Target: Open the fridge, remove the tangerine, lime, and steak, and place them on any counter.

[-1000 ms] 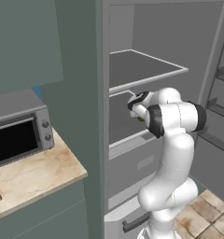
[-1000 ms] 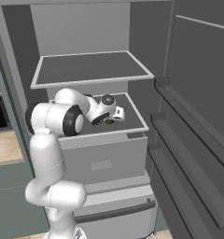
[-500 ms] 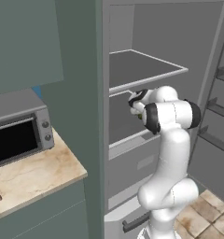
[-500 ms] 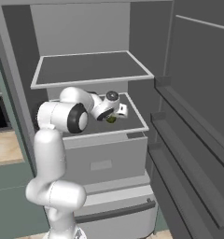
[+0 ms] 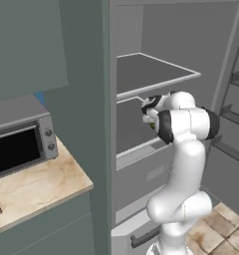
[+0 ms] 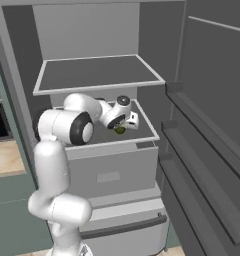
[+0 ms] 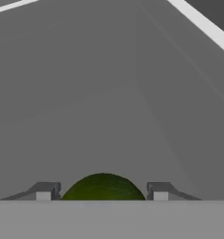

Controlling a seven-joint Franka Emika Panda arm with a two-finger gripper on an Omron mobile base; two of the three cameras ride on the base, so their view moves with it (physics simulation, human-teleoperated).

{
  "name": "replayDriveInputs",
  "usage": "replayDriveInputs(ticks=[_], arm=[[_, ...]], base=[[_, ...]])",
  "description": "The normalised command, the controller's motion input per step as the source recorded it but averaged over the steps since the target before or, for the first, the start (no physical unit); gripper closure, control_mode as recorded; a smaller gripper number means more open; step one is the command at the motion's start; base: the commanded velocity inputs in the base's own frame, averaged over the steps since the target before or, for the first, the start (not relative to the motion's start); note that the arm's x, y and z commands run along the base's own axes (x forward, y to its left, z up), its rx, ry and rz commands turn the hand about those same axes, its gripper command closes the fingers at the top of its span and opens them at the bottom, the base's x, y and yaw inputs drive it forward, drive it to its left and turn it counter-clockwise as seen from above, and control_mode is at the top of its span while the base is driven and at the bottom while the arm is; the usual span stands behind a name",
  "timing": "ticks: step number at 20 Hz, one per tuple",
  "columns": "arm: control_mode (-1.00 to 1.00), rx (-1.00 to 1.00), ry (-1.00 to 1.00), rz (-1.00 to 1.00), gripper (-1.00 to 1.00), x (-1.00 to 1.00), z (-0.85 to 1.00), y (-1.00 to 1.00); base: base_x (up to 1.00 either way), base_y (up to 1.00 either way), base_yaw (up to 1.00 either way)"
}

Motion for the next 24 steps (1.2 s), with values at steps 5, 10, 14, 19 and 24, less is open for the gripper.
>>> replayDriveInputs(ticks=[5,10,14,19,24], arm=[[-1.00,0.04,-0.15,0.00,1.00,-0.99,0.26,-0.25],[-1.00,0.03,-0.17,0.00,1.00,-1.00,1.00,-0.26],[-1.00,0.00,-0.15,0.00,1.00,-1.00,1.00,-0.21],[-1.00,0.00,-0.13,0.00,1.00,-1.00,1.00,-0.02],[-1.00,-0.02,-0.03,0.00,1.00,-1.00,1.00,0.01]], base=[[0.00,0.00,0.00],[0.00,0.00,0.00],[0.00,0.00,0.00],[0.00,0.00,0.00],[0.00,0.00,0.00]])
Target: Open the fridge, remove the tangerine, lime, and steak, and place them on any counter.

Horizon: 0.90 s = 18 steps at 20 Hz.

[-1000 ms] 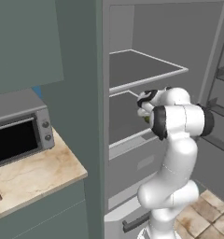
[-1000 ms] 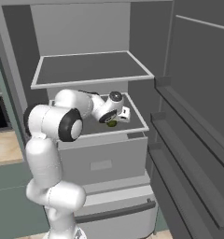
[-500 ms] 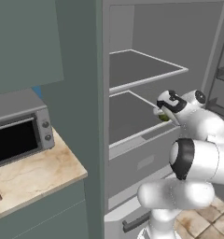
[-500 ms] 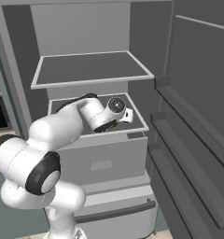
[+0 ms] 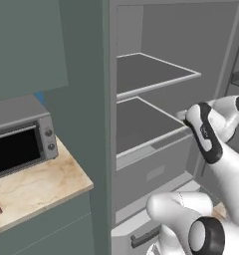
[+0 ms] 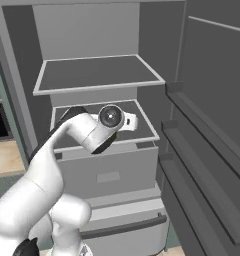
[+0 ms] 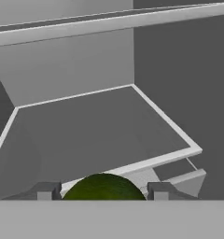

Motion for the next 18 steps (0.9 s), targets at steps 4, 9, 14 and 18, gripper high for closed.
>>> replayDriveInputs(ticks=[4,9,14,18], arm=[[-1.00,-0.08,0.00,0.00,1.00,-1.00,0.93,0.05],[-1.00,-0.15,0.01,0.00,1.00,-0.86,0.33,0.15],[-1.00,-0.09,0.04,0.00,1.00,-0.25,0.00,0.29],[-1.00,-0.08,0.11,0.00,1.00,-0.05,0.00,0.32]], base=[[0.00,0.00,0.00],[0.00,0.00,0.00],[0.00,0.00,0.00],[0.00,0.00,0.00]])
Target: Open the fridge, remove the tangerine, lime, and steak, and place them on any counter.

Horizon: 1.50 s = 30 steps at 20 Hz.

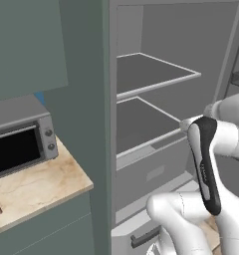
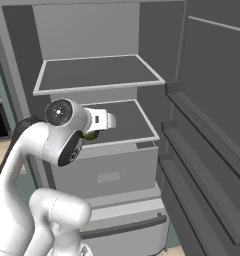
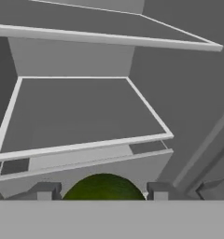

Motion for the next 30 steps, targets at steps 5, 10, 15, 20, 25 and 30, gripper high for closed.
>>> replayDriveInputs(ticks=[5,10,15,20,25,30], arm=[[-1.00,-0.11,0.14,0.00,1.00,-0.12,0.00,0.42],[1.00,-0.05,0.05,0.00,1.00,-0.20,0.00,0.13],[1.00,0.00,0.00,0.00,1.00,0.00,0.00,0.00],[1.00,0.00,0.00,0.00,1.00,0.00,0.00,0.00],[1.00,0.00,0.00,0.00,1.00,0.00,0.00,0.00],[1.00,0.00,0.00,0.00,1.00,0.00,0.00,0.00]], base=[[0.00,0.00,0.00],[-0.44,0.13,0.00],[-0.68,0.50,0.00],[-0.35,0.98,0.12],[-0.31,0.97,0.48],[-0.08,0.94,0.52]])
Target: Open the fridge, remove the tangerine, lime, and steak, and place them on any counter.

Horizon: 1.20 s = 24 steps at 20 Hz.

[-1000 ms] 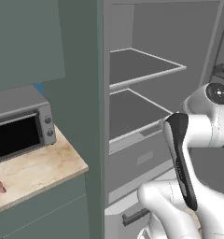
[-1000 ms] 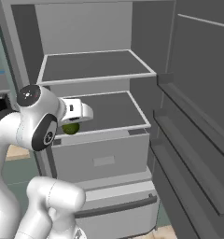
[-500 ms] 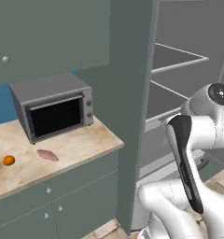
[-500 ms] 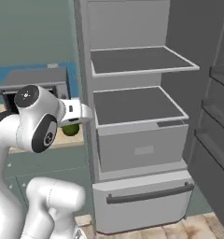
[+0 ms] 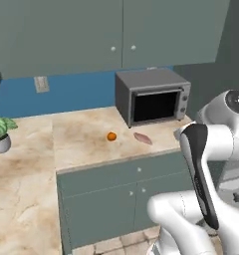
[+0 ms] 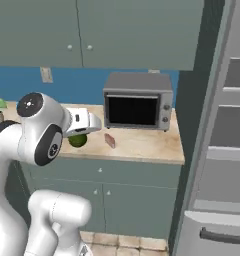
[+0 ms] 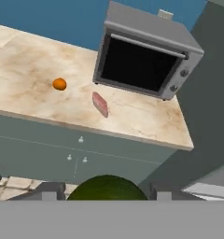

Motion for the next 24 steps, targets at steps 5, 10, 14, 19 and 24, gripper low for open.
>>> replayDriveInputs(ticks=[5,10,14,19,24], arm=[[1.00,0.00,0.00,0.00,1.00,0.00,0.00,0.00],[1.00,0.00,0.00,0.00,1.00,0.00,0.00,0.00],[1.00,0.00,0.00,0.00,1.00,0.00,0.00,0.00],[1.00,0.00,0.00,0.00,1.00,0.00,0.00,0.00],[-1.00,-0.03,0.10,0.00,1.00,0.00,-0.41,0.08]], base=[[0.35,0.82,0.29],[0.82,0.25,0.01],[0.97,0.00,0.00],[0.53,0.00,0.00],[0.00,0.01,0.00]])
